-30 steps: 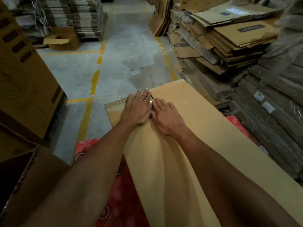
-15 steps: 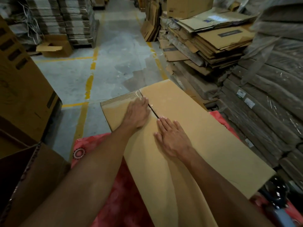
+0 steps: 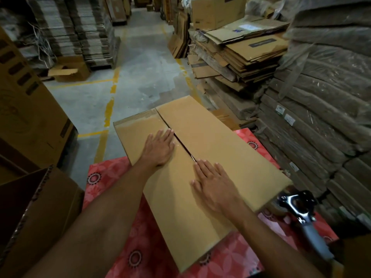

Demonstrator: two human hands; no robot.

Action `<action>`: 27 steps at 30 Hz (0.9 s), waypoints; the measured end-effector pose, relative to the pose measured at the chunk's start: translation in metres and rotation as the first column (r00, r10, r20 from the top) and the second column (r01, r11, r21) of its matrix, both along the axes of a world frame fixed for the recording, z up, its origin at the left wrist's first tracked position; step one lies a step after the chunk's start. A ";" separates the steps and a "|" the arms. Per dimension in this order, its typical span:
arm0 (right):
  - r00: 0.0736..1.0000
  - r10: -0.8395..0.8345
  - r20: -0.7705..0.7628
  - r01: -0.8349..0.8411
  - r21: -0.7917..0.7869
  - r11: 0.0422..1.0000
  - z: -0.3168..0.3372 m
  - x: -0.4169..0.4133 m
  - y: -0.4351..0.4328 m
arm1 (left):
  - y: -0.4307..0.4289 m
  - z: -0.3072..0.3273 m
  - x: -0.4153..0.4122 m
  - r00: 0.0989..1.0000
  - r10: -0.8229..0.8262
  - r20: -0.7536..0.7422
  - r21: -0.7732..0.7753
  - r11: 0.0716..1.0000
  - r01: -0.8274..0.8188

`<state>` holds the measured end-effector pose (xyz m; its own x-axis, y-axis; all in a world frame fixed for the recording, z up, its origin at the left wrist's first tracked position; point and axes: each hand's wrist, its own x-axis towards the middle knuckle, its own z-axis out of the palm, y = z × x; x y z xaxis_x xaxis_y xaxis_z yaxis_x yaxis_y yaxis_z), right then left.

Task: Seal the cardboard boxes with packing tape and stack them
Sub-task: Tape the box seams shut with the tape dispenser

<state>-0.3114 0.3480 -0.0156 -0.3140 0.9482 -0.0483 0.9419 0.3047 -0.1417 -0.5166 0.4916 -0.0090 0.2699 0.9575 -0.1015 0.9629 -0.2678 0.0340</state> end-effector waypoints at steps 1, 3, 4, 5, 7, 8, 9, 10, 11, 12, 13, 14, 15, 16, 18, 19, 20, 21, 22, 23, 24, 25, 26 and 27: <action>1.000 -0.007 -0.003 0.007 0.007 1.000 0.000 0.005 -0.010 | -0.004 0.001 0.003 1.000 -0.002 0.006 -0.008 1.000 0.002; 1.000 -0.016 -0.005 0.016 -0.004 1.000 0.001 0.010 -0.019 | -0.022 0.002 0.013 0.997 -0.076 0.027 -0.016 0.997 0.077; 1.000 -0.022 -0.009 0.022 -0.009 1.000 0.000 0.011 -0.020 | -0.035 0.000 0.020 0.989 -0.142 0.035 -0.013 0.990 0.142; 0.999 -0.029 -0.016 0.029 -0.009 1.000 -0.001 0.011 -0.019 | -0.048 -0.003 0.028 0.977 -0.208 0.041 -0.009 0.978 0.209; 0.999 -0.032 -0.021 0.032 -0.012 0.999 -0.004 0.011 -0.018 | -0.072 -0.008 0.041 0.956 -0.291 0.049 -0.013 0.956 0.292; 0.999 -0.032 -0.020 0.032 -0.016 0.999 -0.005 0.011 -0.018 | -0.079 -0.010 0.046 0.954 -0.297 0.053 -0.012 0.955 0.298; 0.999 -0.033 -0.020 0.033 -0.016 0.999 -0.005 0.012 -0.018 | -0.084 -0.012 0.049 0.957 -0.283 0.060 -0.009 0.959 0.284; 0.999 -0.031 -0.022 0.031 -0.014 0.999 -0.005 0.013 -0.020 | -0.086 -0.012 0.050 0.962 -0.265 0.068 -0.007 0.964 0.266; 0.999 -0.028 -0.025 0.027 -0.015 1.000 -0.005 0.015 -0.024 | -0.087 -0.010 0.050 0.965 -0.252 0.072 -0.010 0.967 0.253; 0.999 -0.024 -0.026 0.023 -0.018 1.000 -0.003 0.017 -0.029 | -0.087 -0.009 0.049 0.967 -0.245 0.073 -0.018 0.969 0.247; 0.999 -0.021 -0.028 0.021 -0.020 1.000 -0.001 0.021 -0.037 | -0.087 -0.008 0.049 0.969 -0.238 0.068 -0.024 0.970 0.240; 0.999 -0.022 -0.029 0.021 -0.018 1.000 0.000 0.025 -0.046 | -0.087 -0.008 0.050 0.972 -0.228 0.061 -0.025 0.973 0.230; 0.999 -0.026 -0.030 0.025 -0.005 1.000 0.000 0.031 -0.058 | -0.088 -0.009 0.051 0.975 -0.215 0.054 -0.022 0.976 0.217; 0.999 -0.034 -0.037 0.035 0.020 0.999 0.000 0.038 -0.070 | -0.089 -0.009 0.052 0.978 -0.202 0.054 -0.018 0.979 0.203; 0.995 -0.063 -0.079 0.069 0.075 0.995 -0.004 0.051 -0.098 | -0.089 -0.010 0.054 0.981 -0.184 0.063 -0.020 0.982 0.186; 0.990 -0.079 -0.113 0.090 0.090 0.992 -0.006 0.057 -0.110 | -0.089 -0.011 0.054 0.982 -0.179 0.068 -0.022 0.983 0.181; 0.984 -0.093 -0.153 0.109 0.095 0.990 -0.010 0.060 -0.120 | -0.088 -0.011 0.053 0.982 -0.176 0.070 -0.022 0.984 0.178; 0.975 -0.105 -0.195 0.126 0.098 0.987 -0.014 0.062 -0.126 | -0.088 -0.012 0.052 0.982 -0.174 0.070 -0.018 0.984 0.176; 0.965 -0.114 -0.235 0.143 0.110 0.984 -0.018 0.062 -0.128 | -0.089 -0.012 0.052 0.983 -0.172 0.068 -0.015 0.985 0.173; 0.955 -0.117 -0.274 0.157 0.130 0.979 -0.022 0.062 -0.127 | -0.090 -0.013 0.051 0.984 -0.167 0.067 -0.016 0.986 0.169; 0.943 -0.111 -0.314 0.167 0.155 0.974 -0.026 0.062 -0.126 | -0.092 -0.013 0.050 0.985 -0.158 0.068 -0.021 0.987 0.160; 0.931 -0.098 -0.351 0.170 0.181 0.969 -0.029 0.062 -0.123 | -0.096 -0.013 0.049 0.987 -0.144 0.067 -0.025 0.989 0.146; 0.921 -0.078 -0.381 0.167 0.205 0.964 -0.032 0.064 -0.121 | -0.100 -0.013 0.048 0.990 -0.126 0.064 -0.027 0.991 0.128; 0.916 -0.050 -0.399 0.152 0.229 0.961 -0.035 0.067 -0.118 | -0.104 -0.014 0.046 0.993 -0.104 0.060 -0.030 0.994 0.106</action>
<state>-0.2441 0.2295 -0.0504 -0.1611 0.9403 0.2999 0.8561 0.2843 -0.4316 -0.4703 0.3877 -0.0225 0.3755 0.9198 -0.1141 0.9255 -0.3655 0.0996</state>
